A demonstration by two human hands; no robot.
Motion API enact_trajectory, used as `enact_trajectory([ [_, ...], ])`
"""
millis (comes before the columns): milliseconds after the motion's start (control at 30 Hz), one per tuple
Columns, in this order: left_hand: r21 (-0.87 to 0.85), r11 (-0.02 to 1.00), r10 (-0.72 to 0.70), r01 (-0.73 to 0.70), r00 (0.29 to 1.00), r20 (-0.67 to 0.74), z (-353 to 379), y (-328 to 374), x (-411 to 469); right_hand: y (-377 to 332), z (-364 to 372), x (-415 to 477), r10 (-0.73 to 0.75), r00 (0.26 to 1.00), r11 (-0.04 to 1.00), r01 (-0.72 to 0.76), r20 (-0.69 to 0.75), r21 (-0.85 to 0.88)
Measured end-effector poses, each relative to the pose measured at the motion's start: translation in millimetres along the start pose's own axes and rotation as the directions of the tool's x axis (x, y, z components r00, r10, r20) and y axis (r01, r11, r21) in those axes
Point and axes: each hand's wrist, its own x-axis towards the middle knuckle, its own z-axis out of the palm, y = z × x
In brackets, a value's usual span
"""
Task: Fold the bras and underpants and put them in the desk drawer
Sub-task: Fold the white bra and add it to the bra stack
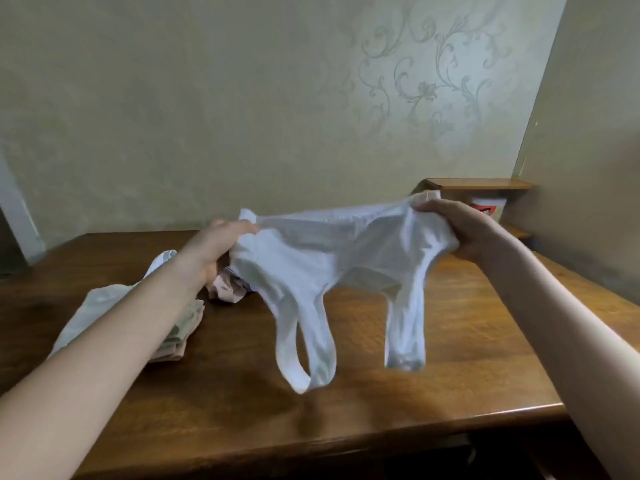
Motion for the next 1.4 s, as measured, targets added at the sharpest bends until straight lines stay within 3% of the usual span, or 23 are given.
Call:
enact_trajectory([
  [100,0.235,0.968,-0.097,0.093,0.995,0.006,-7,-39,8,31,-19,8,0.203,0.978,0.955,-0.208,-0.042,-0.211],
  [200,0.466,0.884,-0.060,0.030,0.997,0.048,5,-72,8,77,-19,19,0.221,0.971,0.888,-0.240,-0.093,-0.392],
  [233,0.569,0.822,-0.051,0.008,0.997,0.060,7,-79,7,88,-17,21,0.212,0.972,0.866,-0.237,-0.105,-0.440],
  [300,0.807,0.589,-0.026,-0.037,0.998,0.064,10,-84,8,105,-13,24,0.179,0.977,0.832,-0.215,-0.120,-0.511],
  [367,0.923,0.331,0.195,-0.195,0.971,0.135,15,-80,8,112,-11,26,0.150,0.981,0.826,-0.193,-0.123,-0.529],
  [400,0.894,0.307,0.344,-0.327,0.914,0.216,22,-76,8,112,-10,26,0.139,0.983,0.826,-0.183,-0.122,-0.534],
  [467,0.633,0.455,0.491,-0.627,0.769,0.409,40,-62,3,104,-5,25,0.118,0.985,0.818,-0.167,-0.123,-0.550],
  [500,0.478,0.609,0.409,-0.632,0.767,0.494,50,-54,-1,96,-1,23,0.102,0.987,0.815,-0.153,-0.121,-0.559],
  [567,0.345,0.852,0.088,-0.393,0.758,0.646,69,-48,1,78,8,18,0.065,0.992,0.804,-0.114,-0.103,-0.584],
  [633,0.351,0.934,-0.187,-0.070,0.741,0.645,79,-50,12,55,22,8,0.039,0.999,0.802,-0.048,-0.028,-0.596],
  [700,0.276,0.949,-0.304,0.153,0.679,0.668,78,-55,27,35,44,-2,0.024,0.995,0.818,0.036,0.097,-0.573],
  [800,0.158,0.930,-0.334,0.332,0.583,0.741,66,-58,40,21,96,-15,0.036,0.967,0.844,0.107,0.254,-0.525],
  [833,0.136,0.933,-0.324,0.334,0.613,0.720,61,-57,41,22,114,-17,0.071,0.952,0.876,0.082,0.296,-0.476],
  [900,0.095,0.960,-0.270,0.263,0.781,0.564,49,-54,43,33,145,-15,0.177,0.900,0.933,-0.025,0.399,-0.358],
  [933,0.096,0.965,-0.259,0.246,0.816,0.517,41,-52,47,40,156,-14,0.236,0.854,0.940,-0.079,0.463,-0.333],
  [1000,0.263,0.940,-0.327,0.219,0.799,0.504,26,-44,51,54,164,-11,0.303,0.759,0.938,-0.133,0.577,-0.319],
  [1033,0.393,0.903,-0.351,0.173,0.824,0.445,18,-39,52,58,163,-9,0.285,0.744,0.948,-0.124,0.605,-0.294],
  [1067,0.483,0.866,-0.327,0.128,0.877,0.353,10,-36,53,60,160,-6,0.228,0.775,0.962,-0.086,0.590,-0.258],
  [1133,0.569,0.822,-0.196,0.037,0.956,0.221,-2,-35,53,61,149,1,0.036,0.908,0.962,0.083,0.418,-0.262],
  [1200,0.603,0.798,-0.173,0.020,0.965,0.197,-12,-40,42,65,135,13,-0.133,0.962,0.893,0.221,0.238,-0.393],
  [1233,0.621,0.783,-0.216,0.045,0.955,0.203,-17,-43,35,68,129,20,-0.141,0.966,0.851,0.231,0.217,-0.471],
  [1333,0.611,0.778,-0.361,0.143,0.899,0.249,-22,-56,21,83,122,32,0.153,0.950,0.737,0.074,0.272,-0.672],
  [1400,0.499,0.848,-0.353,0.178,0.892,0.281,-18,-64,17,91,122,33,0.276,0.911,0.743,0.001,0.307,-0.670],
])
